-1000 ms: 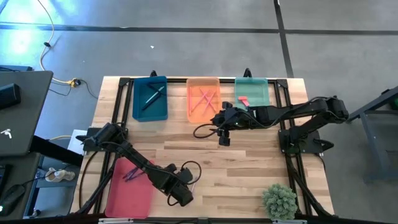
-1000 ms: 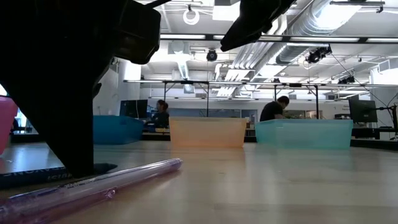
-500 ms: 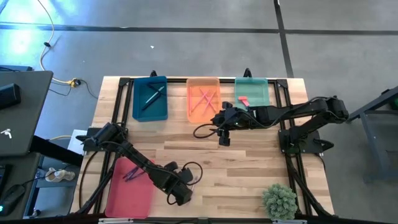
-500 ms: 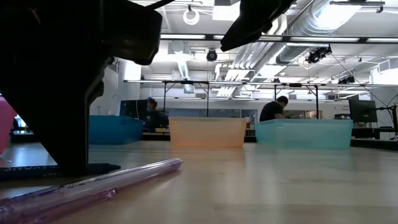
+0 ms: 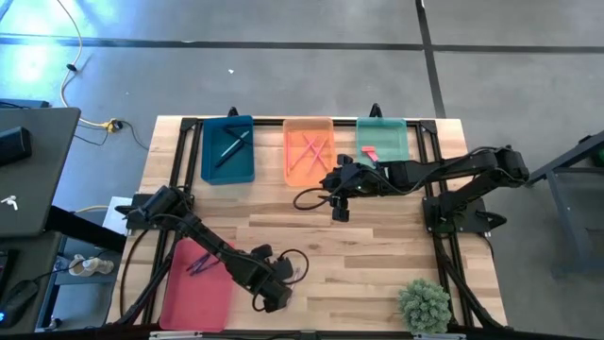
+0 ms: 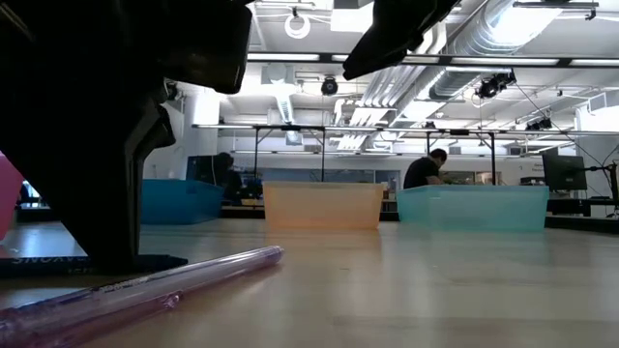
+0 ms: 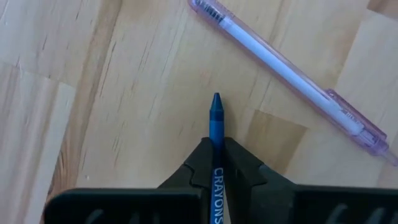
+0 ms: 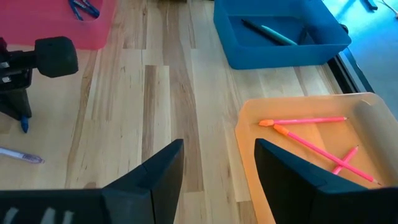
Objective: Sort crayons/erasers/pens/pencils in bins
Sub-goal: Put the crayon into the pink bin
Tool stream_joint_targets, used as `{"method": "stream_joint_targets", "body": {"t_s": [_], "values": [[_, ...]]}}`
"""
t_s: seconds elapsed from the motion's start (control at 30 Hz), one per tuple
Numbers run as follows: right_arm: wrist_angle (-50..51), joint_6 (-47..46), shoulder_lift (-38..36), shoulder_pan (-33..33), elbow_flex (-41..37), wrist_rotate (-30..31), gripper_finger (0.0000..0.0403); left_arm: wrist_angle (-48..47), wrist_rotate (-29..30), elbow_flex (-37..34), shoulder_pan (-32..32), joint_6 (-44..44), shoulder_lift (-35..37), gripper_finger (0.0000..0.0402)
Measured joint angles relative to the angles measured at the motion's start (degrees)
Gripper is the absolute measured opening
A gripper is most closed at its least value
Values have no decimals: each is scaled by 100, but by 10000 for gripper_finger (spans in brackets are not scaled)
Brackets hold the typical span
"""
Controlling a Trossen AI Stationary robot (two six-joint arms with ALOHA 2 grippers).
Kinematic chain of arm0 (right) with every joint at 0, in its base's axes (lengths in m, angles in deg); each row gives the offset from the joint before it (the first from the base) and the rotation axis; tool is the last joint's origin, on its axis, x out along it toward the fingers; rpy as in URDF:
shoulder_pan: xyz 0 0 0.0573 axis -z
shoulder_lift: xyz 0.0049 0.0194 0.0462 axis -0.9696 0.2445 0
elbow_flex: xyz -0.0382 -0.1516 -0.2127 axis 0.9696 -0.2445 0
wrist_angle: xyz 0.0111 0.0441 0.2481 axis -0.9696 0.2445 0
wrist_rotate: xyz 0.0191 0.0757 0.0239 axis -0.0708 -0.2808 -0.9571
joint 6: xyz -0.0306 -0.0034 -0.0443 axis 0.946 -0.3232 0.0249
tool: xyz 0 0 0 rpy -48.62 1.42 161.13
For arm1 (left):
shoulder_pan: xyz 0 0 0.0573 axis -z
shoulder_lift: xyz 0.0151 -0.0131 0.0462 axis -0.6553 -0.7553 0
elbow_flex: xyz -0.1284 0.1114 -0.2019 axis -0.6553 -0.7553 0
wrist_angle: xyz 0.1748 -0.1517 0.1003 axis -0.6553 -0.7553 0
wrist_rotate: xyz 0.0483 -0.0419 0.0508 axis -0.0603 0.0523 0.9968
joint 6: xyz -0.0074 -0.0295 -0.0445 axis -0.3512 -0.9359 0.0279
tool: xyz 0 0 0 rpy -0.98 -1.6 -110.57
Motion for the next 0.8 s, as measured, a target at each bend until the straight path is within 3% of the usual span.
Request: {"method": "stream_joint_targets", "body": {"t_s": [0.47,0.8], "values": [[10,7,0,-227,0,0,190,-309,407,-30,40,199,678,3],[-17,-4,0,-407,0,0,190,-1160,1023,-19,423,-179,1908,3]]}}
